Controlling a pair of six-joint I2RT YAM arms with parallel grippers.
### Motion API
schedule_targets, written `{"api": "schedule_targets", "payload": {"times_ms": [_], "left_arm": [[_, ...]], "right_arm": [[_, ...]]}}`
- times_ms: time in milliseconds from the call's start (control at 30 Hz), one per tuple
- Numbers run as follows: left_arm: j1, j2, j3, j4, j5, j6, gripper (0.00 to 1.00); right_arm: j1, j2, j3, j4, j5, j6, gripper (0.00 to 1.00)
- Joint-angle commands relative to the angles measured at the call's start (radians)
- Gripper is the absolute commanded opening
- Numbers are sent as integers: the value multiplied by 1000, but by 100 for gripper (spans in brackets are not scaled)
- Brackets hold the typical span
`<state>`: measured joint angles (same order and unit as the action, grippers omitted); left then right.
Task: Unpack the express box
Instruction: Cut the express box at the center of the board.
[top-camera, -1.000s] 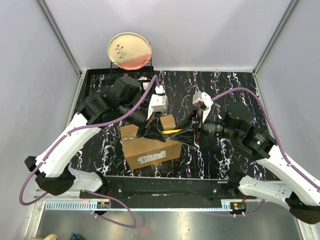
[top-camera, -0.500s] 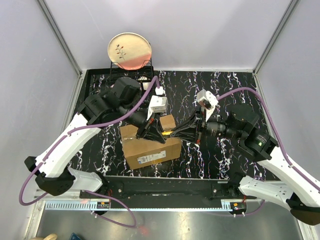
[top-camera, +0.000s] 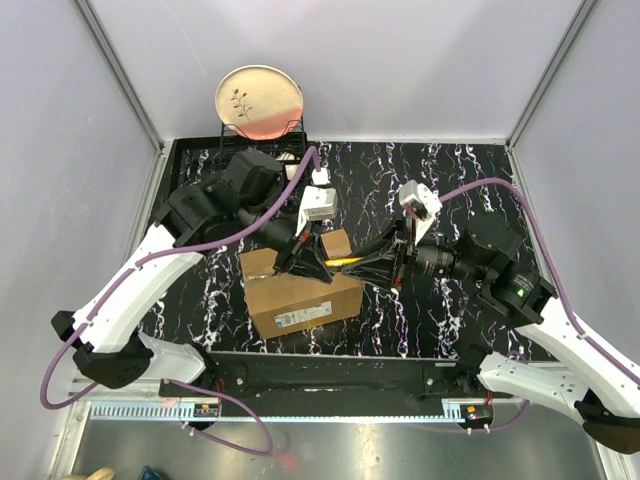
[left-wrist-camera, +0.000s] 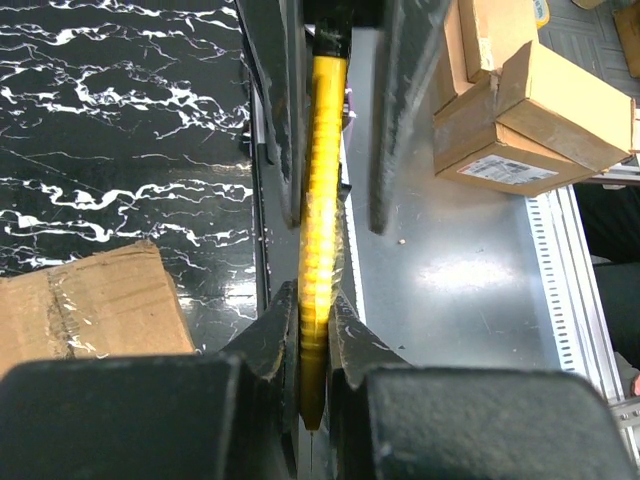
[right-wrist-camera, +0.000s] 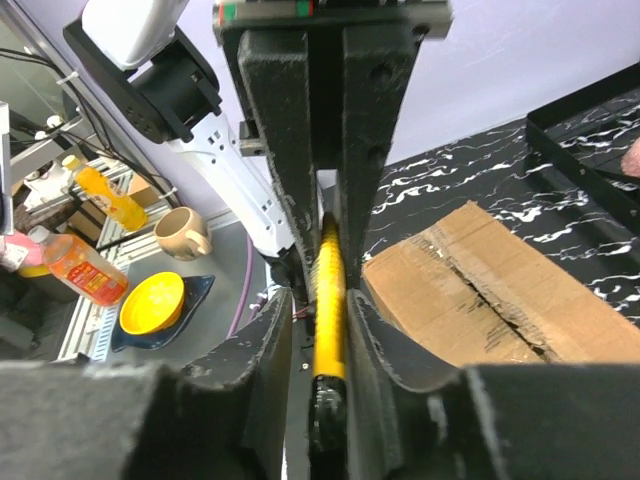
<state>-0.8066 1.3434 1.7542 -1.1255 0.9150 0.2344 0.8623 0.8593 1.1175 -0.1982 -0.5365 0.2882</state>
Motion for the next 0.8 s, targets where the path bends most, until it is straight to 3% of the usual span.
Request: {"api": "schedule_targets", "payload": {"times_ms": [0,67,267,600,767], "left_arm": [[14,-3,34,82,28,-20,0],[14,-6,21,93,31,-26,0],[15,-6,11,99,42,-35,0],[15,-13,-9,95,56,-33,0],[15,-20,-15,93,64,-35,0]], "right_arm": [[21,3,-25,6,-14,28,38],[24,3,-22,20,-8,25,49],[29,-2,-24,42,10,12,39],[29,-28,-8,10,53,-23,45],[29,-28,5,0,67,-31,43]]}}
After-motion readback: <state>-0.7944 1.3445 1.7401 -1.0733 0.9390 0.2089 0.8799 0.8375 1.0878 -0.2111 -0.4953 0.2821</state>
